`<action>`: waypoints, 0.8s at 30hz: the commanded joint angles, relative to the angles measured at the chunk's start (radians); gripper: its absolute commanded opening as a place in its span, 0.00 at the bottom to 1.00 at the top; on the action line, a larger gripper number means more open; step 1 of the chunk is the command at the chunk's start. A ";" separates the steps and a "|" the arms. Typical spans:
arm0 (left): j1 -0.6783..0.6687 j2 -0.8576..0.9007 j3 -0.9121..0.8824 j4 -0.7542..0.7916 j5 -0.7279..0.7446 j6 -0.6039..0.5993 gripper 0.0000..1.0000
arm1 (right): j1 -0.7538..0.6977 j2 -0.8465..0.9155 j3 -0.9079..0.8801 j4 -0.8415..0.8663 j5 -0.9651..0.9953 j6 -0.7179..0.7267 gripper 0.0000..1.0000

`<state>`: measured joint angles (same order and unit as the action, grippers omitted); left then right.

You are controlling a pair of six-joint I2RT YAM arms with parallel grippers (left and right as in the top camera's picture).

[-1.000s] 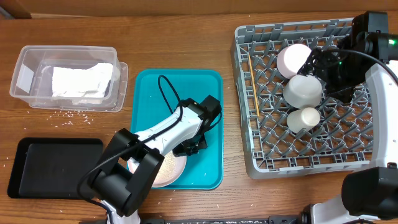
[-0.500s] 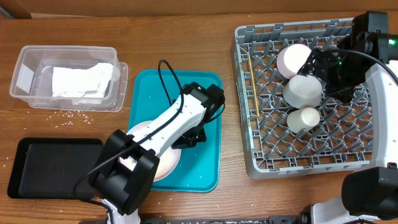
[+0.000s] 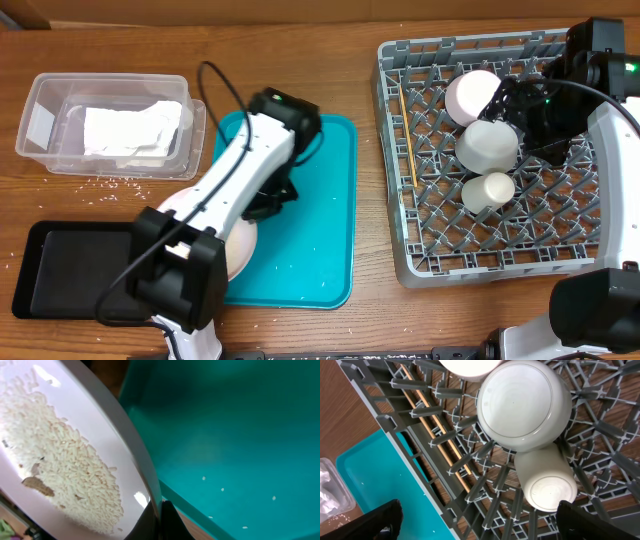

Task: Sort waste into correct bins and load items into the dishwasher
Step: 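Carry the plate left and tilt it to dump rice onto the black tray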

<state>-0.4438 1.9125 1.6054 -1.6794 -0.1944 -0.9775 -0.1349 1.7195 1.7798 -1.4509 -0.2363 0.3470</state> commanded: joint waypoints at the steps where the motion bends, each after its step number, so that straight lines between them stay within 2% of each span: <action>1: 0.100 -0.003 0.022 -0.011 -0.058 0.010 0.04 | -0.001 -0.035 0.002 0.002 0.000 0.006 1.00; 9: 0.381 -0.005 0.022 0.002 -0.073 0.148 0.04 | -0.001 -0.035 0.002 0.002 0.000 0.005 1.00; 13: 0.522 -0.016 0.022 0.054 0.009 0.265 0.04 | -0.001 -0.035 0.002 0.002 0.000 0.006 1.00; 17: 0.657 -0.032 0.022 0.076 0.047 0.319 0.04 | -0.001 -0.035 0.002 0.002 0.000 0.006 1.00; 19: 0.732 -0.043 0.022 0.105 0.112 0.399 0.04 | -0.001 -0.035 0.002 0.002 0.000 0.005 1.00; 21: 0.812 -0.048 0.022 0.145 0.246 0.499 0.04 | -0.001 -0.035 0.002 0.002 0.000 0.006 1.00; 24: 0.904 -0.049 0.022 0.168 0.382 0.563 0.04 | -0.001 -0.035 0.002 0.002 0.000 0.006 1.00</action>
<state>0.3767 1.9049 1.6054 -1.5215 -0.0051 -0.5457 -0.1352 1.7191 1.7798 -1.4521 -0.2363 0.3470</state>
